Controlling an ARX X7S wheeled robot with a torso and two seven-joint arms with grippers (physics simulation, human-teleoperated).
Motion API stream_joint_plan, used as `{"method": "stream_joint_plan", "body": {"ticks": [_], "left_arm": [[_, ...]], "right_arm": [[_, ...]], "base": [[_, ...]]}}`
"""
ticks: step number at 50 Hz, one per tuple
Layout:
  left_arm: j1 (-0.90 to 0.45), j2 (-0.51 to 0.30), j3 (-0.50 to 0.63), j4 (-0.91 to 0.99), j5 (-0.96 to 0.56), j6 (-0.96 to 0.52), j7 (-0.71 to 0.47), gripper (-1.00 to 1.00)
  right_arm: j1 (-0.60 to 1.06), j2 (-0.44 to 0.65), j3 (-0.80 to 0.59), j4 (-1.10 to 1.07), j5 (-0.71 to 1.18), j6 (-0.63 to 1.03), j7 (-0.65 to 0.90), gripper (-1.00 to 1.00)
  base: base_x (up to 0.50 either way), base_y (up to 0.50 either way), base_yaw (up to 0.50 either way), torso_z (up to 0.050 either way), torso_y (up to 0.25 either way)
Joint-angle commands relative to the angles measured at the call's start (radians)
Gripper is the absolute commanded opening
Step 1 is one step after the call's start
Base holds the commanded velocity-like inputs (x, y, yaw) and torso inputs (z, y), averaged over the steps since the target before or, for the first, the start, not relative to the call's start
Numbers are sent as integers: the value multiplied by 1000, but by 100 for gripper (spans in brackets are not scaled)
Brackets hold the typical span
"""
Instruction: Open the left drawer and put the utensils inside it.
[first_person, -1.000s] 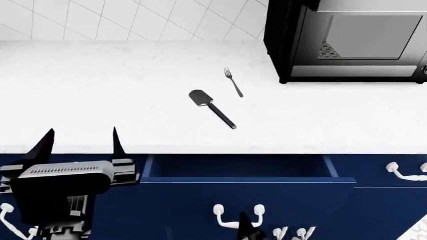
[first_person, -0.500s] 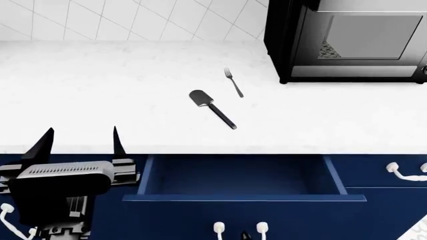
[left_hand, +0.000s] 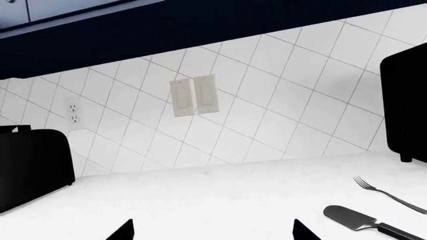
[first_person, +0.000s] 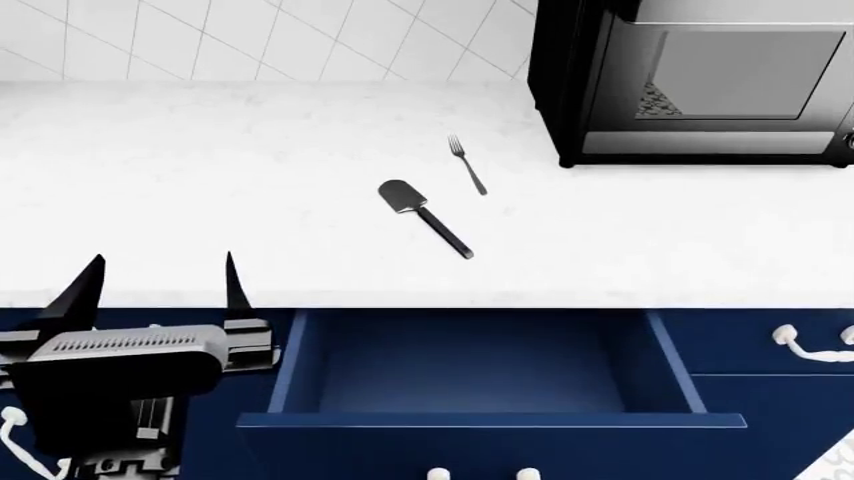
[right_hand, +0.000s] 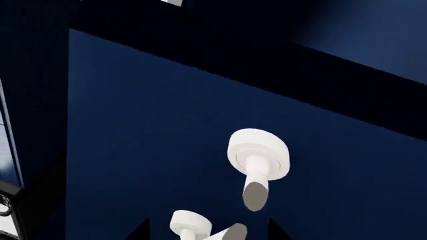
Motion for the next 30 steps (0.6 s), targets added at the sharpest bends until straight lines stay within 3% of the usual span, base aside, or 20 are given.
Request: {"method": "stream_joint_plan", "body": {"ticks": [1,10,17,23,30], "left_arm": [[0,-3,0,1,-2,0,-3,100],[-3,-5,-4,11,-9,-11,-9,100],[-3,-5,-4,12,-13,-14,-11,100],[-10,-6,0,25,-16,-28,-16,100],[-8,-5,-6,12,-23,-17,-14,100]], "right_arm": [[-32,5,24,-12,-46,8,13,100],[-67,-15,38,26,-27,36,4,100],[-104,23,15,-75,-102,1,84,100],[-129,114,20,-285,-351,-50,319,100],[-196,216,142,-512,-784,-34,631,100]], "base": [[0,0,0,0,0],[0,0,0,0,0],[0,0,0,0,0],[0,0,0,0,0],[0,0,0,0,0]]}}
